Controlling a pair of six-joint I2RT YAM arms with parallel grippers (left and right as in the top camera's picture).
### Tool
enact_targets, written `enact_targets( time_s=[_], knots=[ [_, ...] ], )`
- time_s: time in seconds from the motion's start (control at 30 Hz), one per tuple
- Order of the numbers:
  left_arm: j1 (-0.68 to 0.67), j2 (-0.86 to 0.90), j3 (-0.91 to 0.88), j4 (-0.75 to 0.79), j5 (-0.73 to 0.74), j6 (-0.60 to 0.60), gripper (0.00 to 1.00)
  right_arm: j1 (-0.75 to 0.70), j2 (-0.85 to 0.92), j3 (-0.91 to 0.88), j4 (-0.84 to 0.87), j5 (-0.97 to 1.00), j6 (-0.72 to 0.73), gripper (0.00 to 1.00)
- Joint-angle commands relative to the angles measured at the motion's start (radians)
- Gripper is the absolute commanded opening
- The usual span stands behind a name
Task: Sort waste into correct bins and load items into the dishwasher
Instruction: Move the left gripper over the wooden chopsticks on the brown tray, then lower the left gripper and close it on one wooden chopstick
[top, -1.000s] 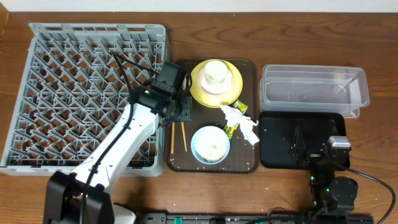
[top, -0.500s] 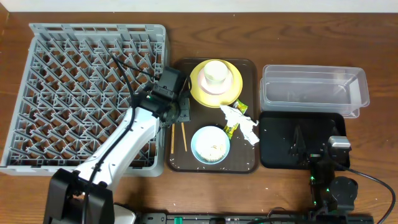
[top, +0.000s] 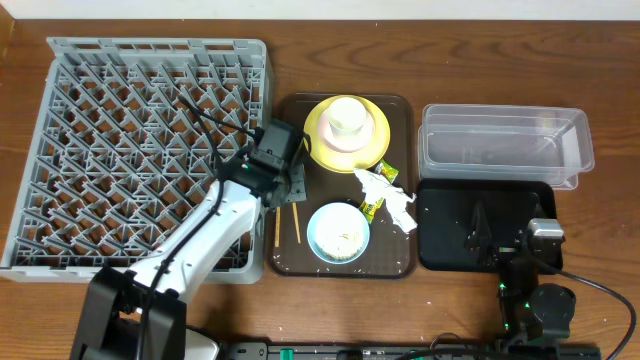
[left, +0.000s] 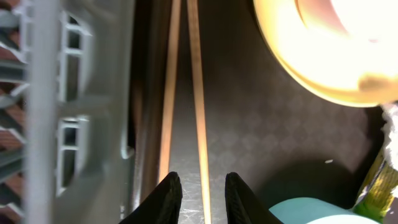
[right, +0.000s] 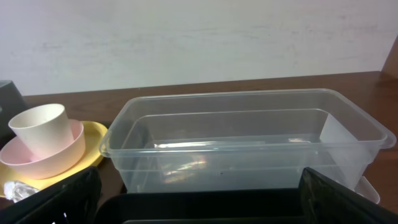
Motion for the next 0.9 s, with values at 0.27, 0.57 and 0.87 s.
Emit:
enact_targets(
  time_s=[0.27,0.57,0.87],
  knots=[
    [-0.022,0.005,-0.048,0.045,-0.113,-0.022,0.26,0.01,-0.005,-0.001,-0.004,0.006,0.008,0.99],
    [-0.055,0.028,-0.05,0.068,-0.113,-0.05,0.27,0.01,-0.005,-0.001,-0.004,0.006,0.008,0.99],
    [-0.085,0.056,-0.05,0.113,-0.126,-0.049,0.27,0.01,-0.005,-0.001,-0.004,0.006,0.008,0.99]
  ],
)
